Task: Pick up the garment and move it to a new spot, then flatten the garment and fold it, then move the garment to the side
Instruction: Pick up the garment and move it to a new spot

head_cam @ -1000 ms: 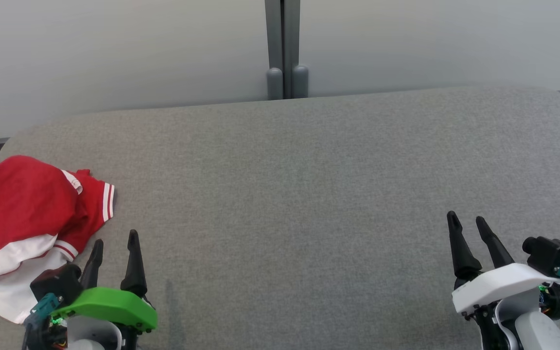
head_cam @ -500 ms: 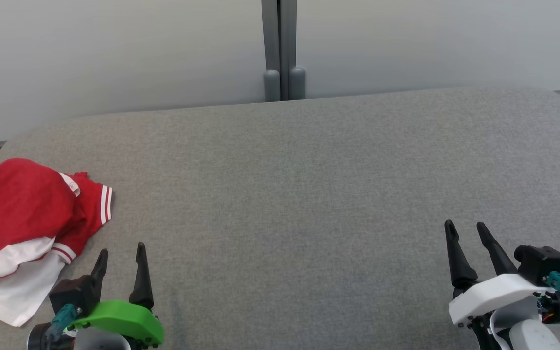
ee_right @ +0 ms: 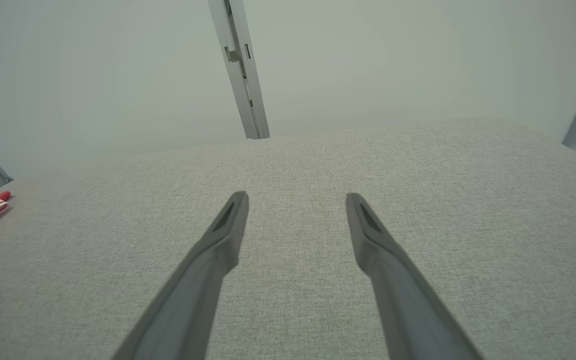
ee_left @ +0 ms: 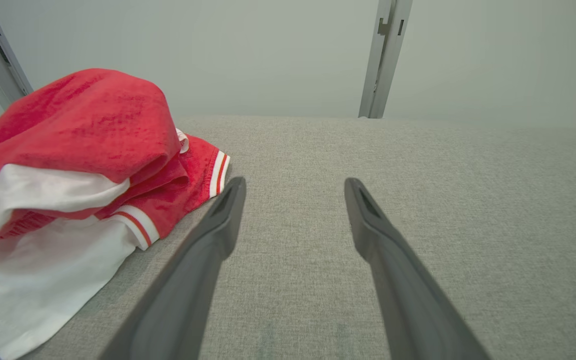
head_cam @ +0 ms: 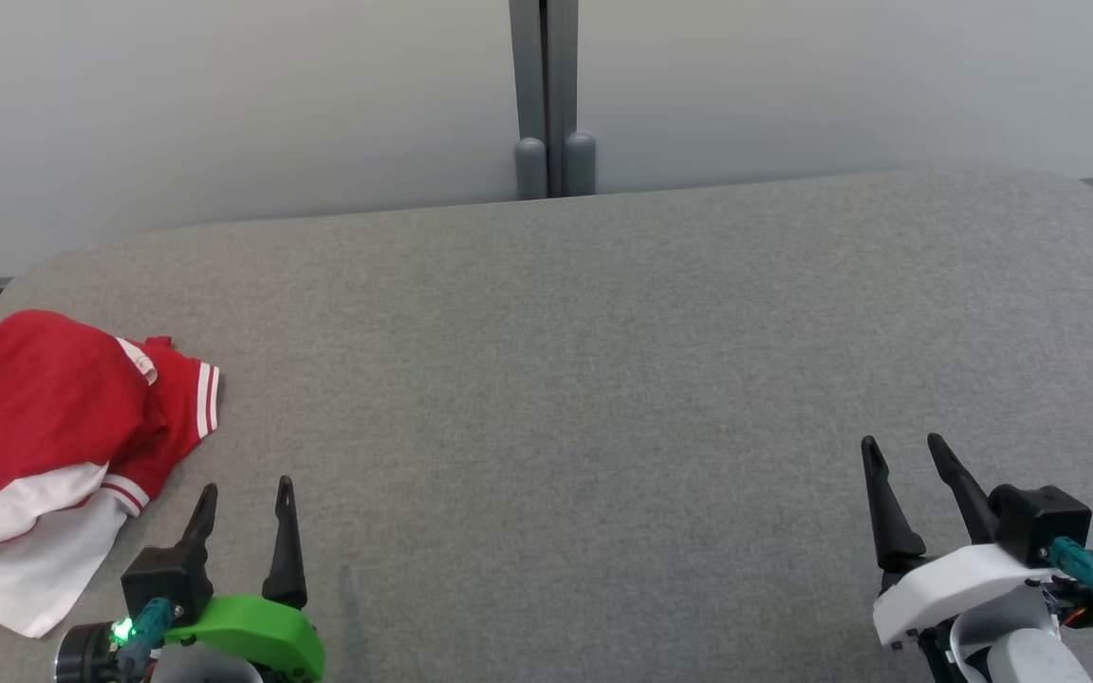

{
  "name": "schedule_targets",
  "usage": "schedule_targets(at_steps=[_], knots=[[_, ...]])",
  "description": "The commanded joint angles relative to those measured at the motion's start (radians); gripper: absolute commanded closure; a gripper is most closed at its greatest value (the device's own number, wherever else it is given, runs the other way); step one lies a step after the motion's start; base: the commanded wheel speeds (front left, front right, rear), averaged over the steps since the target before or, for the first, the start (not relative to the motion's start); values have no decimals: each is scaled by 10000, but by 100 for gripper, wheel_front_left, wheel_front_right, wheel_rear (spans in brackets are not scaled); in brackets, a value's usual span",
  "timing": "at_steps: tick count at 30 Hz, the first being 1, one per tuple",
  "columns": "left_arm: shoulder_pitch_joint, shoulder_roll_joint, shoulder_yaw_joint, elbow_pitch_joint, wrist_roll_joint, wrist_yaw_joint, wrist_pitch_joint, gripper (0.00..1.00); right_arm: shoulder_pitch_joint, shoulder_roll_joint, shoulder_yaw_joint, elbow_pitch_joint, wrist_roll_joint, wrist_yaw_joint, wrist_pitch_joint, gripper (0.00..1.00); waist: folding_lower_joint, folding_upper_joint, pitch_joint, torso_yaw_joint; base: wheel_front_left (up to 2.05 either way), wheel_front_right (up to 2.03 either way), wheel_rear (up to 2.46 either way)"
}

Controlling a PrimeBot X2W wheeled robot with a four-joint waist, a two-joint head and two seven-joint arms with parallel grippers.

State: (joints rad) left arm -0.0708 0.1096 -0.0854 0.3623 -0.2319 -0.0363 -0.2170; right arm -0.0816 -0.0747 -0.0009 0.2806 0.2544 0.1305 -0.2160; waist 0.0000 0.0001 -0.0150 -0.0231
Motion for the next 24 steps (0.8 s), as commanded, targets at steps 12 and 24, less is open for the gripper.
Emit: schedule_targets(at_steps=[12,24], knots=[[238,-212,433,352,903,-131,-301,0,289,47,323,89,-953,3,-311,0,0,-1,152,1286,0,0,0],[484,-165,855,679,1796,-230,-509,0,107,177,1030,366,-1571,1,-509,0,0,-1,276,3854,0,0,0]])
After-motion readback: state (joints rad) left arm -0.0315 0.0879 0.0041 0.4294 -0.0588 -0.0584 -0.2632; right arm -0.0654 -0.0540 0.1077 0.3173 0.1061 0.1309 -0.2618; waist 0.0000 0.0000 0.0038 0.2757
